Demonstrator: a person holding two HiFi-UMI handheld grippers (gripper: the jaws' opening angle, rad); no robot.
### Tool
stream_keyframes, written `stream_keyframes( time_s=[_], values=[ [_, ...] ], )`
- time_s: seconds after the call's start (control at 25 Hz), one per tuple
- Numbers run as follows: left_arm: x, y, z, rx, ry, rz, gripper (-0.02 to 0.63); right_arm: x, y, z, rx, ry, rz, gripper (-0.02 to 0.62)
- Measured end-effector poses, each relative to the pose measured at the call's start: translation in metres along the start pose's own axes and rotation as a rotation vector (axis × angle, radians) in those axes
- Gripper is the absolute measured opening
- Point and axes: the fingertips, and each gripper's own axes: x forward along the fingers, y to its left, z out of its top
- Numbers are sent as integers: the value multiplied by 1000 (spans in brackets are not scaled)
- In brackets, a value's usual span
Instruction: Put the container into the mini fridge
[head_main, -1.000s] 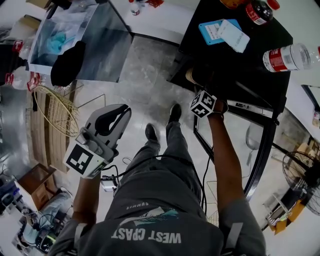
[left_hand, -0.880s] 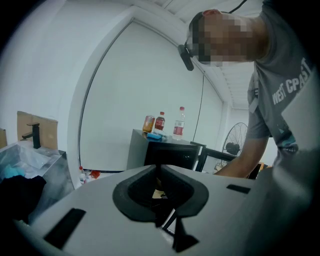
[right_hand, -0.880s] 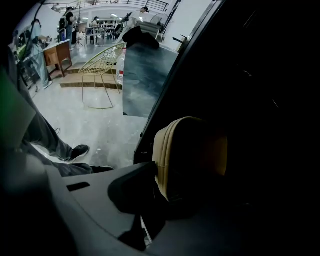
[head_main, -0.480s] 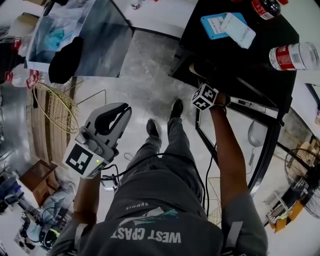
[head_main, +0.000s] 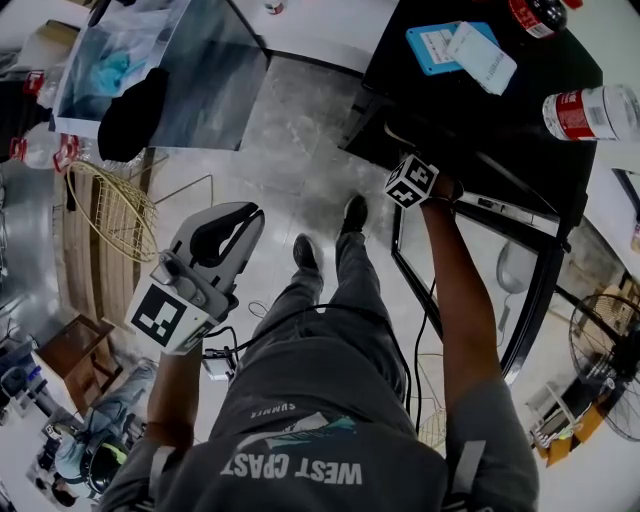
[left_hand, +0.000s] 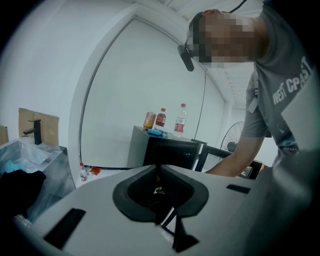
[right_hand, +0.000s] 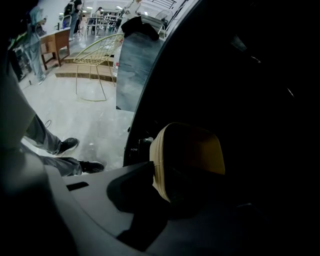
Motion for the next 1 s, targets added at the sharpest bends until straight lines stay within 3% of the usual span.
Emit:
stream_keyframes(
  time_s=[0.64,1.0],
  values=[
    [-20,-8,11,33,-20,10,40,-32,-8,4,55,-16,-11,114],
    [-43,-17,24,33,-36,17,40,-124,-20,42,241,-168,-87,87]
  ],
)
